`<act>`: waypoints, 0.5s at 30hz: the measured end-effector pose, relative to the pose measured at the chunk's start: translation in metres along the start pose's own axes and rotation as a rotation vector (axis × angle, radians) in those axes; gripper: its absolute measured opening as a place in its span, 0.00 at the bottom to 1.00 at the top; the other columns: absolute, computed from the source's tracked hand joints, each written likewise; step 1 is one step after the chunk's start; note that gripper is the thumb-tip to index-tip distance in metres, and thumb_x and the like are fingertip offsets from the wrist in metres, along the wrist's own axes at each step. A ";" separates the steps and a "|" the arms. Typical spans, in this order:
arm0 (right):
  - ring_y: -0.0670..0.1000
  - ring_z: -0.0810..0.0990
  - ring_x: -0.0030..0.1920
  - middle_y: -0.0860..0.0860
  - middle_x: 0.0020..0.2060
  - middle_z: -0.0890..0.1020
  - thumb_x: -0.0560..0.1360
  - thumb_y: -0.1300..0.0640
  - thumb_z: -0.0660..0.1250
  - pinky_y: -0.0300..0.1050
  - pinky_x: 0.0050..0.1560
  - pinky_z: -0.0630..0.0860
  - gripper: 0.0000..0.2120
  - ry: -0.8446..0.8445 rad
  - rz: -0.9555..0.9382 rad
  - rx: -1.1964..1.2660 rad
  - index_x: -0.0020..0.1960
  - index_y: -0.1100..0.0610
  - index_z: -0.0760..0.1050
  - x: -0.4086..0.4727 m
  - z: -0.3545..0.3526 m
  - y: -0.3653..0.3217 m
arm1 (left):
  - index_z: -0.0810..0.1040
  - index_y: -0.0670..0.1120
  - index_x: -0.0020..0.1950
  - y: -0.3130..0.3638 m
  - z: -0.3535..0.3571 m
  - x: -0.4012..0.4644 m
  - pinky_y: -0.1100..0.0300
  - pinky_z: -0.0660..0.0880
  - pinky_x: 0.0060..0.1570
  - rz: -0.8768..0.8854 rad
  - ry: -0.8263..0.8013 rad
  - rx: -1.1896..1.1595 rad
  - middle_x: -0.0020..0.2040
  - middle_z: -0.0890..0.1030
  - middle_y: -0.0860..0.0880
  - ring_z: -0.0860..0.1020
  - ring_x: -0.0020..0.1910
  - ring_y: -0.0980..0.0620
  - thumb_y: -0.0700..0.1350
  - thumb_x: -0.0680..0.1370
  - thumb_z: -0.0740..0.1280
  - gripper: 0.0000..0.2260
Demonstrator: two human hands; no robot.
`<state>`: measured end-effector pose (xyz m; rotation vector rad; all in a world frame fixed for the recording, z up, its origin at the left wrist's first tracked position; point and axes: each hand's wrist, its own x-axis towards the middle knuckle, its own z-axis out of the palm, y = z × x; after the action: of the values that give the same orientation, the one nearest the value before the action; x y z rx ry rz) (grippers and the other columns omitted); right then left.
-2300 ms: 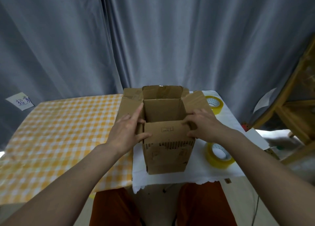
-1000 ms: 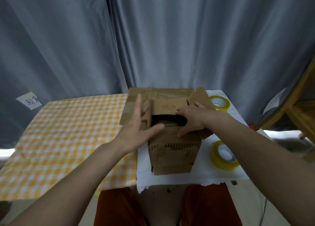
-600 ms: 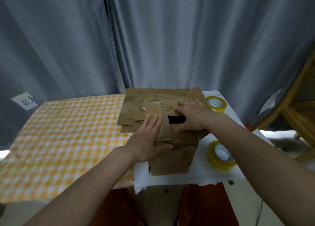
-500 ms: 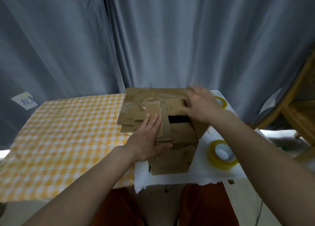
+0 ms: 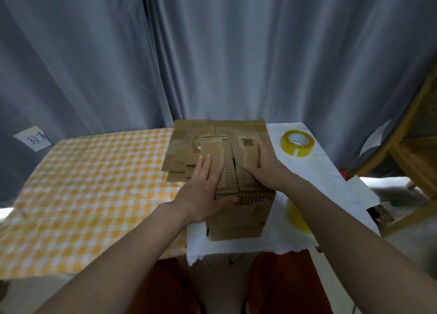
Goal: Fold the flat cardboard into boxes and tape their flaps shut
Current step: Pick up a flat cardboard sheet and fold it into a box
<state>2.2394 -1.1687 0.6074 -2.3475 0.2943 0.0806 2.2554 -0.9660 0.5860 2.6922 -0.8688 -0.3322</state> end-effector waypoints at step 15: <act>0.57 0.72 0.63 0.54 0.66 0.71 0.72 0.37 0.65 0.52 0.57 0.69 0.37 0.315 -0.029 -0.152 0.73 0.53 0.55 -0.033 0.024 0.012 | 0.48 0.65 0.76 -0.002 -0.047 0.084 0.39 0.46 0.73 -0.072 -0.106 0.018 0.80 0.47 0.49 0.42 0.77 0.40 0.70 0.71 0.62 0.38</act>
<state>2.2058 -1.1536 0.5870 -2.5128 0.4201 -0.2936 2.3372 -1.0056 0.6183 2.7483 -0.8087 -0.4901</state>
